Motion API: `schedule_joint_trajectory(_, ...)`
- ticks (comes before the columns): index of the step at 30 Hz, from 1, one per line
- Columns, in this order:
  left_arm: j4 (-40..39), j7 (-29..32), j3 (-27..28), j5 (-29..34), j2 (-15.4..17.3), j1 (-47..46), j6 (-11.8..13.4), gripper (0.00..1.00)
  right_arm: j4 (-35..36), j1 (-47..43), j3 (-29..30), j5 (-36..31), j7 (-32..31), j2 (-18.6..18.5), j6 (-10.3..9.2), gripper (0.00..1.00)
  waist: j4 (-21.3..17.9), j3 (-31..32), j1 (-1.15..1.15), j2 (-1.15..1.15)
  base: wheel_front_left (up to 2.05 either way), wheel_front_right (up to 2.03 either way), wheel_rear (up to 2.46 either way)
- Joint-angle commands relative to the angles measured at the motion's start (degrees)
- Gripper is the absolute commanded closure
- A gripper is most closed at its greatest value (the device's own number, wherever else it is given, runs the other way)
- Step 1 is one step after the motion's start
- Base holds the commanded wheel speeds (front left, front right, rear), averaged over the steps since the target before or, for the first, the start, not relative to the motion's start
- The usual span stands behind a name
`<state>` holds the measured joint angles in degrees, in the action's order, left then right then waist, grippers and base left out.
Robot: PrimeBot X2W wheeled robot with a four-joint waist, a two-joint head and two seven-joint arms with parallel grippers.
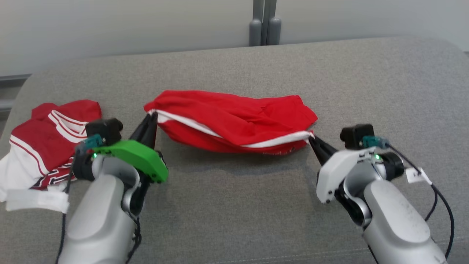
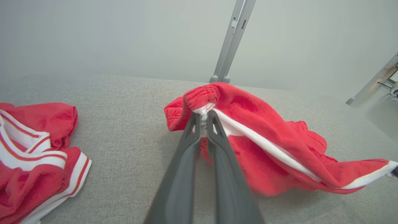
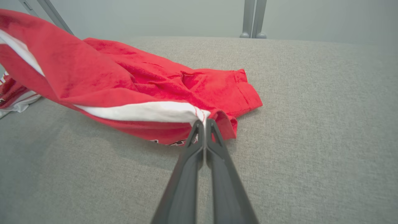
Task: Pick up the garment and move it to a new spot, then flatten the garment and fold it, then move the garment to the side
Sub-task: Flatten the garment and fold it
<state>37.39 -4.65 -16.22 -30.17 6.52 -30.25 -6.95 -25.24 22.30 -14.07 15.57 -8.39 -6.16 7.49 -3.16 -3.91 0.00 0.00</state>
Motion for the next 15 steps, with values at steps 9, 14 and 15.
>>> schedule_joint_trajectory(9, -5.3, 7.3, 2.6, -5.1, 4.3, -16.9, -0.5, 1.00, 1.7, 21.8, -6.8, 7.7, -4.8, -2.8, 0.00, 1.00, -4.6, -12.9, 0.00, 0.00, 0.00, 0.00, 0.00)
schedule_joint_trajectory(14, -6.4, 13.4, 5.0, -10.5, 5.7, -28.1, -0.5, 1.00, -3.0, 38.0, -8.7, 8.8, -5.1, -3.6, 0.01, 1.00, -6.8, -21.4, 0.00, 0.00, 0.00, 0.00, 0.00)
schedule_joint_trajectory(15, -6.7, 14.4, 5.2, -11.3, 6.1, -30.4, -0.5, 1.00, -4.2, 41.1, -9.1, 8.4, -4.8, -4.1, 0.00, 1.00, -7.2, -23.1, 0.00, 0.00, 0.00, 0.00, 0.00)
